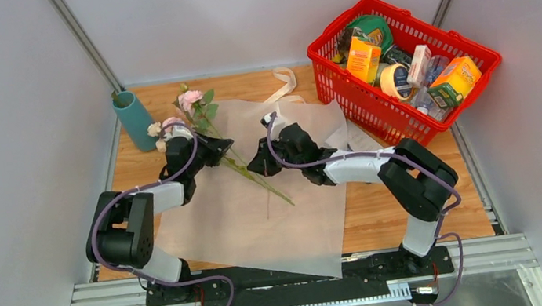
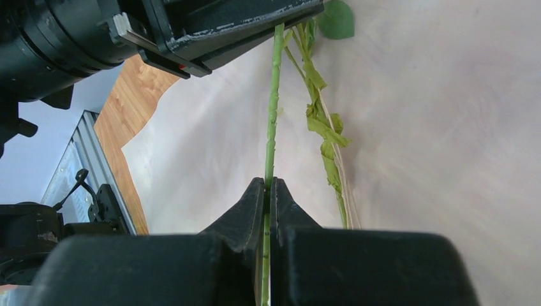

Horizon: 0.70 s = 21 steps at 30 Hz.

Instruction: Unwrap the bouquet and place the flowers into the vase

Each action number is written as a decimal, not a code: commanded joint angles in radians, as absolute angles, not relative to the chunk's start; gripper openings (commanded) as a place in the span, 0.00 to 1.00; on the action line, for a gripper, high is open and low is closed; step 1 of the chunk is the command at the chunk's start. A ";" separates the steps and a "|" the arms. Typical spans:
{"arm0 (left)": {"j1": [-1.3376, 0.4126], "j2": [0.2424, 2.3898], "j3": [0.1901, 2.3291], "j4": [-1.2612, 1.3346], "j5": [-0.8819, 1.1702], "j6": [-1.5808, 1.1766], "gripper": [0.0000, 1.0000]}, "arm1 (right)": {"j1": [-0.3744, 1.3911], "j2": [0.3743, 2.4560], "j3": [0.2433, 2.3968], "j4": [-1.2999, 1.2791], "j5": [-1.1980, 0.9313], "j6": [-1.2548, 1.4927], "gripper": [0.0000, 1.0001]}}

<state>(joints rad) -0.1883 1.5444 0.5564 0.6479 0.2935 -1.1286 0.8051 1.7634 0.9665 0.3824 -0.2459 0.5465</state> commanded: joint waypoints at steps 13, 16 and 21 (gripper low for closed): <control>-0.227 1.290 0.692 0.373 0.264 -0.852 0.00 | 0.804 1.557 0.901 0.368 -0.187 0.565 0.72; -0.253 1.259 0.718 0.341 0.255 -0.783 0.00 | 0.805 1.491 0.871 0.351 -0.190 0.558 0.89; -0.288 1.177 0.848 0.169 0.204 -0.663 0.00 | 0.804 1.365 0.793 0.342 -0.173 0.575 1.00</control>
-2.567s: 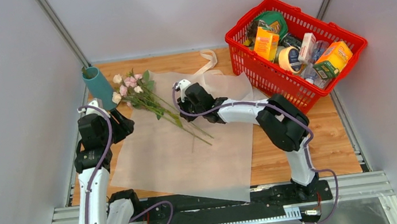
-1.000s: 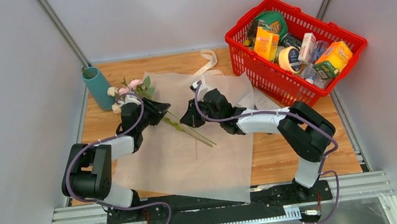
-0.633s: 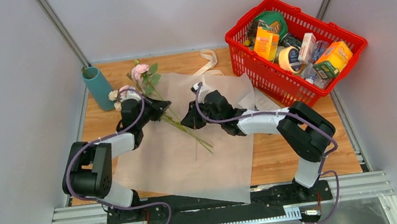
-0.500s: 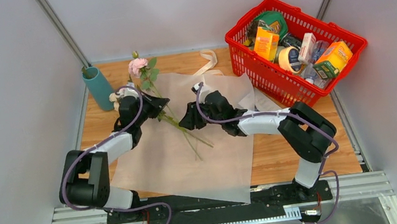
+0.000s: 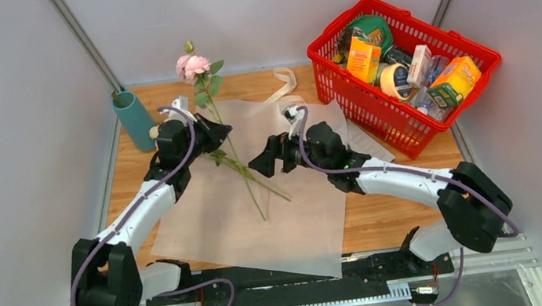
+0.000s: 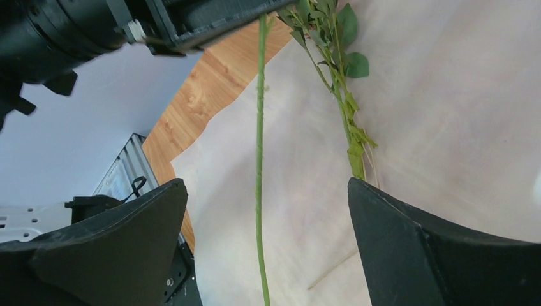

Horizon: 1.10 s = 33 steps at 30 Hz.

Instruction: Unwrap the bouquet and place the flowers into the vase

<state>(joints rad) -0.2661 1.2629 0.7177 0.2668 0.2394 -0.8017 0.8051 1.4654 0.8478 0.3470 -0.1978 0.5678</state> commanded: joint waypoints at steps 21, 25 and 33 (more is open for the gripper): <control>-0.284 1.045 1.229 0.250 -0.538 0.030 0.00 | 0.804 1.129 0.684 0.287 -0.156 0.535 1.00; -0.215 1.112 1.244 0.486 -0.551 0.147 0.00 | 0.804 1.126 0.687 0.287 -0.170 0.537 1.00; -0.049 1.262 1.331 0.629 -0.520 0.178 0.00 | 0.804 1.077 0.681 0.284 -0.196 0.538 1.00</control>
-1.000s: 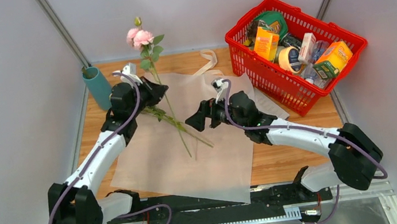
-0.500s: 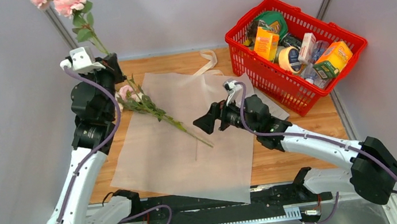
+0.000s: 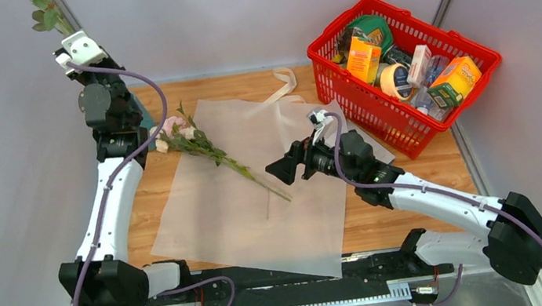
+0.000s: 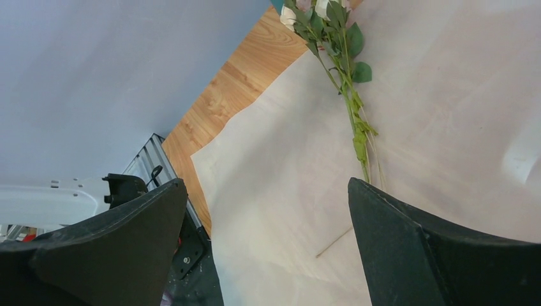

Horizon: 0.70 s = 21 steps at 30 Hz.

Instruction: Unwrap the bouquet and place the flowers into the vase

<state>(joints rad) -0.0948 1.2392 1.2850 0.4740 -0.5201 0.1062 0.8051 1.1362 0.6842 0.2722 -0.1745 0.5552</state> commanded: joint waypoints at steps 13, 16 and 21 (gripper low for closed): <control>0.052 1.361 1.493 0.589 -0.428 0.187 0.00 | 0.805 1.035 0.695 0.285 -0.196 0.532 1.00; 0.063 1.382 1.493 0.597 -0.393 0.179 0.00 | 0.804 1.028 0.695 0.285 -0.190 0.526 1.00; 0.064 1.427 1.448 0.653 -0.334 0.170 0.00 | 0.804 1.028 0.689 0.294 -0.190 0.526 1.00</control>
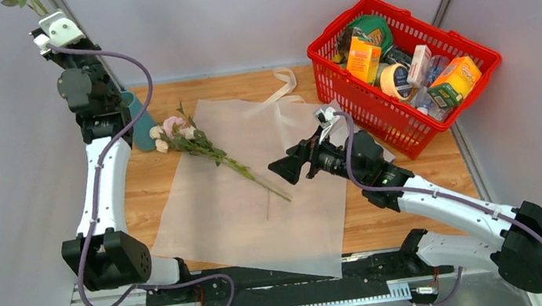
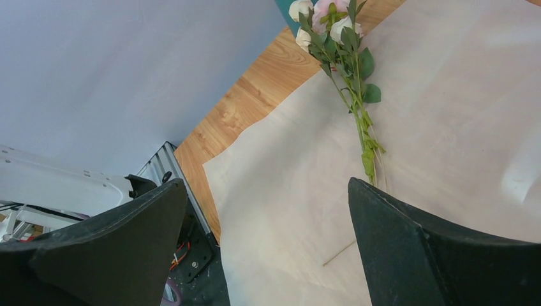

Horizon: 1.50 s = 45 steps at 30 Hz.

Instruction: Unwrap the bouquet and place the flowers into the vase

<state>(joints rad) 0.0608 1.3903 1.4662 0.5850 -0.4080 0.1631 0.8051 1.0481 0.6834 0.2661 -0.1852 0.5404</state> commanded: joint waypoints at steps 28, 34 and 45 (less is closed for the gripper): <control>0.092 1.487 1.177 0.420 -0.364 -0.081 0.58 | 0.804 1.068 0.742 0.235 -0.181 0.500 1.00; 0.091 1.381 1.178 0.198 -0.354 -0.170 0.62 | 0.804 1.074 0.735 0.222 -0.131 0.523 1.00; 0.089 1.008 0.990 -0.236 0.074 -0.495 0.64 | 0.802 1.256 0.828 0.160 -0.051 0.439 1.00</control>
